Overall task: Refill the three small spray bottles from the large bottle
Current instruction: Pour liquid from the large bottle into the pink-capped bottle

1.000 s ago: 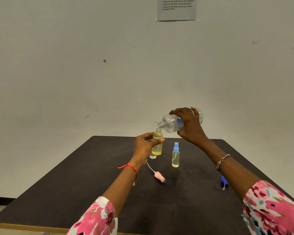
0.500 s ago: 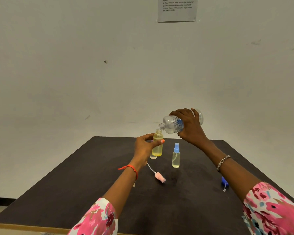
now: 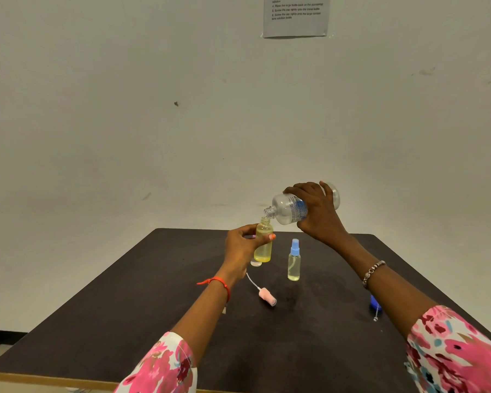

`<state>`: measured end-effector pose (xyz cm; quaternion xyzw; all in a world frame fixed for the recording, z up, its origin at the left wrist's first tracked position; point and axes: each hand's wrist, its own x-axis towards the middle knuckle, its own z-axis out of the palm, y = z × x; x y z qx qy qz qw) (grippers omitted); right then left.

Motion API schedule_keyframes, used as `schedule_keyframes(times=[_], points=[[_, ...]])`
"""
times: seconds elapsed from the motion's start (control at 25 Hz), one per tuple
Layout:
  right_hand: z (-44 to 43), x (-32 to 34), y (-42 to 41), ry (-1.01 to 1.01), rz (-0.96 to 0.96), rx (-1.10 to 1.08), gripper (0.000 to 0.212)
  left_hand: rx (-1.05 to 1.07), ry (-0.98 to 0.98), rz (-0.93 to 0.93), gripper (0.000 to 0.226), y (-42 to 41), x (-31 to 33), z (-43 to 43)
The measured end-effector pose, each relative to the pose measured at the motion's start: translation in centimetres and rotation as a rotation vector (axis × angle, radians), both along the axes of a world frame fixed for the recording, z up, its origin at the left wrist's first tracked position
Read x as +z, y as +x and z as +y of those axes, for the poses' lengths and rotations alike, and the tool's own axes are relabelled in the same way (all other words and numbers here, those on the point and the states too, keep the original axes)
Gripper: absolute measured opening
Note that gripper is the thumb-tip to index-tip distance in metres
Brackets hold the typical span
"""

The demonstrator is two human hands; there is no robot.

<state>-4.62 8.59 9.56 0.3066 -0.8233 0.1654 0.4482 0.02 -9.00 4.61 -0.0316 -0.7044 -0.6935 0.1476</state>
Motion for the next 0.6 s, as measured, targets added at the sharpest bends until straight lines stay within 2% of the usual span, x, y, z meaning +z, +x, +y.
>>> schedule_keyframes(times=[0.16, 0.6], points=[[0.01, -0.01, 0.04, -0.001, 0.007, -0.004, 0.055, -0.017, 0.019, 0.009, 0.032, 0.00, -0.04, -0.02], [0.10, 0.00, 0.16, -0.002, -0.003, -0.008, 0.055, -0.019, 0.019, 0.011, 0.036, -0.34, -0.29, -0.04]])
